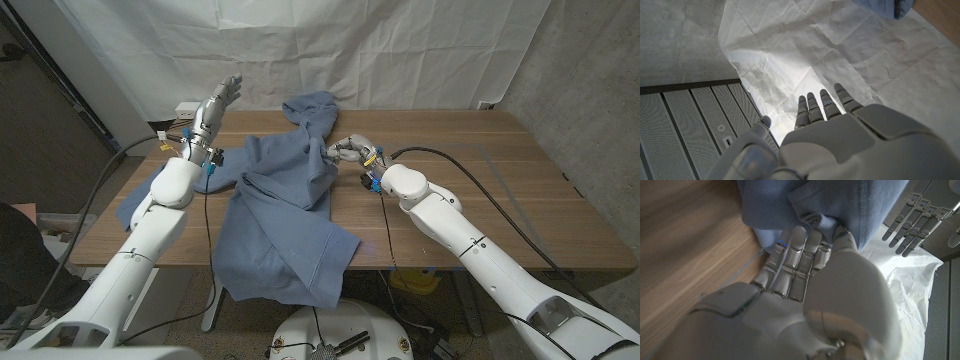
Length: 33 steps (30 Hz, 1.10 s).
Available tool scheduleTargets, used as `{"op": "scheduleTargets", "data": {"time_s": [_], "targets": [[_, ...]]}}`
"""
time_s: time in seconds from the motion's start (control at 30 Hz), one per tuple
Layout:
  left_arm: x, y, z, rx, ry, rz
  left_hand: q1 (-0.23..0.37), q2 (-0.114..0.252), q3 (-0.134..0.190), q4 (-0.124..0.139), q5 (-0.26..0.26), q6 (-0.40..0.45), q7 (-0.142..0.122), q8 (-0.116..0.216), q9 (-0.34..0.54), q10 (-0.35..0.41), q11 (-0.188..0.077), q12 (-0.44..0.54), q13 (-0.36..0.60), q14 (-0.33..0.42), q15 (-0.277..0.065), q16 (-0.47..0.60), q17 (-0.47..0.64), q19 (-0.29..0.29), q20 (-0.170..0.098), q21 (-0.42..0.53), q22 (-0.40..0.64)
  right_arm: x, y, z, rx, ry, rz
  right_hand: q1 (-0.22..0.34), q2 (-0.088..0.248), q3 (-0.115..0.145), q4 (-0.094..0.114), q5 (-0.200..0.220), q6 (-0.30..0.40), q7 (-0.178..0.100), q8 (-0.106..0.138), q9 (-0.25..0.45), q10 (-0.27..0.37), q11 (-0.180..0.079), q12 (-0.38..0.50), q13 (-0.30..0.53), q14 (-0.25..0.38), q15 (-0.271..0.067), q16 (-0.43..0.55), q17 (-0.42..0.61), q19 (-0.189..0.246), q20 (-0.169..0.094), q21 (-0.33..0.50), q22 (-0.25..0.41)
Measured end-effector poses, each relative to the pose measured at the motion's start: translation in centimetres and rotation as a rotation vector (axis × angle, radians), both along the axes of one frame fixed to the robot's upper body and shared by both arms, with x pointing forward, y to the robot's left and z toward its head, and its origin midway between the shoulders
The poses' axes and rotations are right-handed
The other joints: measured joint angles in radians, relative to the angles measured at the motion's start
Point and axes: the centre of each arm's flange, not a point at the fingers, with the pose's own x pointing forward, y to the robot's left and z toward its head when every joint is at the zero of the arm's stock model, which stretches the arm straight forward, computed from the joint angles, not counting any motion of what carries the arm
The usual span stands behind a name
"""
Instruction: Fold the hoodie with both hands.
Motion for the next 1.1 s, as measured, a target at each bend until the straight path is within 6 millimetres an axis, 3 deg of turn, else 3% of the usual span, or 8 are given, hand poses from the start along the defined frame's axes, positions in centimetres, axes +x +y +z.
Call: {"op": "scheduleTargets", "data": {"time_s": [1.1], "targets": [[-3.5, 6.0, -3.3, -0.131, -0.004, 0.183, 0.0, 0.0, 0.0, 0.0, 0.0, -0.004, -0.004, 0.0, 0.0, -0.004, -0.004, 0.0, 0.0, -0.004, 0.004, 0.0, 0.0, 0.009, 0.009, 0.0, 0.0, 2.4, 9.4, 5.2, 0.01, -0.034, 0.206, 0.008, -0.008, 0.02, -0.001, -0.011, 0.0, 0.0, 0.0, 0.0, 0.003, -0.003, 0.0, 0.005, 0.011, 0.0, 0.0, 0.0, 0.005, 0.005, 0.026, -0.002]]}}
